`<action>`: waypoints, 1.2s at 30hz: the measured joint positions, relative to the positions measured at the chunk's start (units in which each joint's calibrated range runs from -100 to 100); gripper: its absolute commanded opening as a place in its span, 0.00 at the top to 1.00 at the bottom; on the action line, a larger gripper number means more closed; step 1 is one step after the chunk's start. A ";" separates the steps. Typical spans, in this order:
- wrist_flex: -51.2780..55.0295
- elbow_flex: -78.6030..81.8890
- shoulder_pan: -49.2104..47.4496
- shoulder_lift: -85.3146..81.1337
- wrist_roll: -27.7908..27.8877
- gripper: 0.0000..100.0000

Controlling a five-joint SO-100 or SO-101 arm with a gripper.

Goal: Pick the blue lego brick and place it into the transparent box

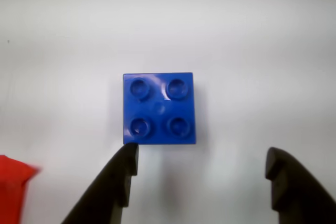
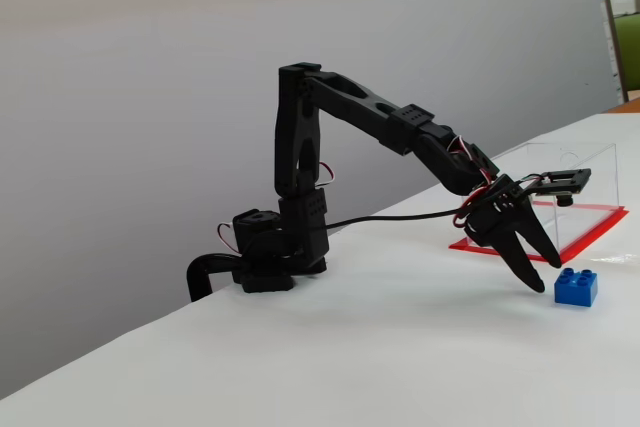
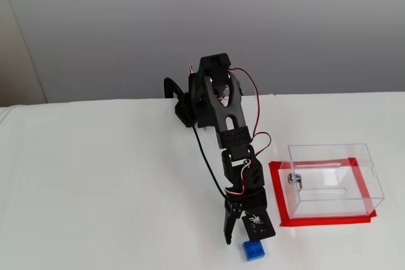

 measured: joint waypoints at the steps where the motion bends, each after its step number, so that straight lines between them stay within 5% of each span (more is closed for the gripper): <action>1: 0.00 0.00 -0.32 0.00 0.00 0.72; 36: -1.37 -7.86 -2.03 8.46 -2.15 0.72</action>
